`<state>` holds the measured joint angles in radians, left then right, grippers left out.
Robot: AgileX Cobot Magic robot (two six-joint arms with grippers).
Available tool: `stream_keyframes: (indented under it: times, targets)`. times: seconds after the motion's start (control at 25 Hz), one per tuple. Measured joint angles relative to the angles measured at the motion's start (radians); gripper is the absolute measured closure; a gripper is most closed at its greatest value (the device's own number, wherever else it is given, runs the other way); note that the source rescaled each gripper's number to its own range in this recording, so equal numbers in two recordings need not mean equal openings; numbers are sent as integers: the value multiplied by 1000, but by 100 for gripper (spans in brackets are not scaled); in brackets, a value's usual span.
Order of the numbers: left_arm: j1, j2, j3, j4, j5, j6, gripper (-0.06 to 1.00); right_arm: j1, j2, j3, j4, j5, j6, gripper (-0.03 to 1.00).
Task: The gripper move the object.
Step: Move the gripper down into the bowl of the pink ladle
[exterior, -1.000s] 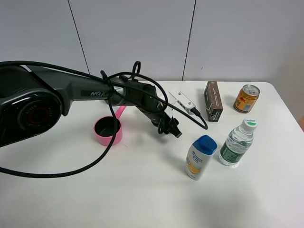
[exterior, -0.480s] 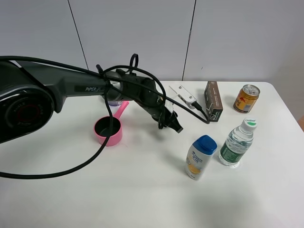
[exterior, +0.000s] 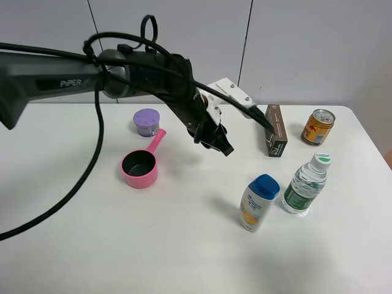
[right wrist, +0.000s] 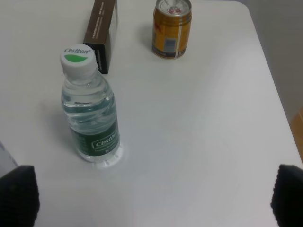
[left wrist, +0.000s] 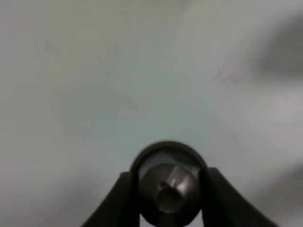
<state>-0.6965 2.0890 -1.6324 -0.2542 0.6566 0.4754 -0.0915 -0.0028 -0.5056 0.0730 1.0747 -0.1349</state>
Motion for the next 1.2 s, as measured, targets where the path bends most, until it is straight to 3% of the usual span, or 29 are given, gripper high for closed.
stream_keyframes:
  times: [0.36,0.56,0.68,0.92,1.2]
  targets:
    - [101,-126,0,64,316,-66,94,0,0,0,0,0,0,-3]
    - [169,-208,85,104,332,-130,94,0,0,0,0,0,0,-3]
    - [206,-267,216,107,271,-135,94,0,0,0,0,0,0,-3]
    - [242,-311,453,112,23,-138,94,0,0,0,0,0,0,-3]
    - [244,-293,539,156,-190,-138,94,0,0,0,0,0,0,-3]
